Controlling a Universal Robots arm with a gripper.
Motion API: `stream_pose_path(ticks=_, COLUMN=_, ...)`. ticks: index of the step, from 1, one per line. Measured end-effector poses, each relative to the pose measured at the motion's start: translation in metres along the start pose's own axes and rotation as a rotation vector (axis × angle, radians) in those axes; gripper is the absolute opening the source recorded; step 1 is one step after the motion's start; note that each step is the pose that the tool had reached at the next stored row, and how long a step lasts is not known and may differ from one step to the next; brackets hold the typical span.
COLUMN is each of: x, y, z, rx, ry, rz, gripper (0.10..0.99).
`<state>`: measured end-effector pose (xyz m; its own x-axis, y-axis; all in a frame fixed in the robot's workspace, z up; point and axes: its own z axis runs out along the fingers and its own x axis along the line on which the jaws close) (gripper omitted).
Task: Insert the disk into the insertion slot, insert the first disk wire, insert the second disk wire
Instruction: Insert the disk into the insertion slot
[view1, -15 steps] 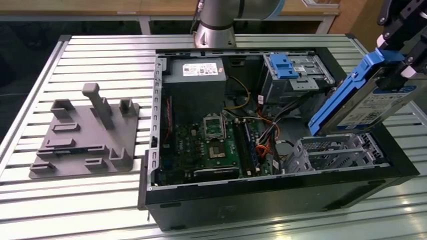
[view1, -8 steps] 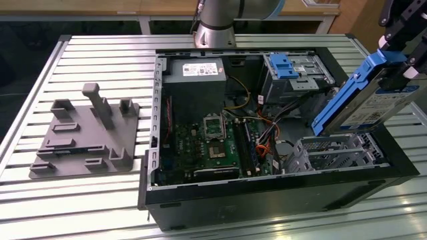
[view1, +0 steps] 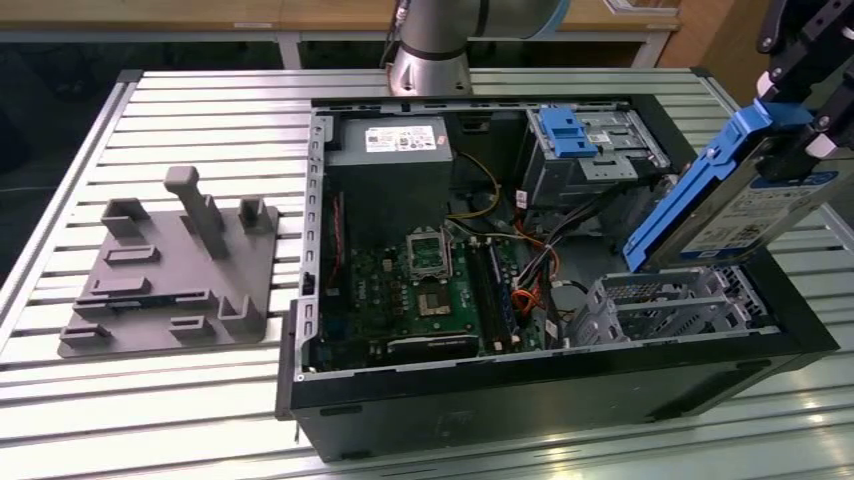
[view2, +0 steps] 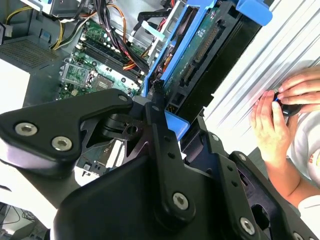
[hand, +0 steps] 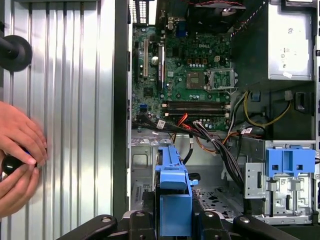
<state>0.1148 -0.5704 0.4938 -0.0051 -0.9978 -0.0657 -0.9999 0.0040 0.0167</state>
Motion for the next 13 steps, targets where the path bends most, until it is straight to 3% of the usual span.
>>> stream_pose_path(ticks=13, x=-0.0035, y=-0.005, z=0.0074, rx=0.0, ry=0.0001, rz=-0.001, gripper=0.365)
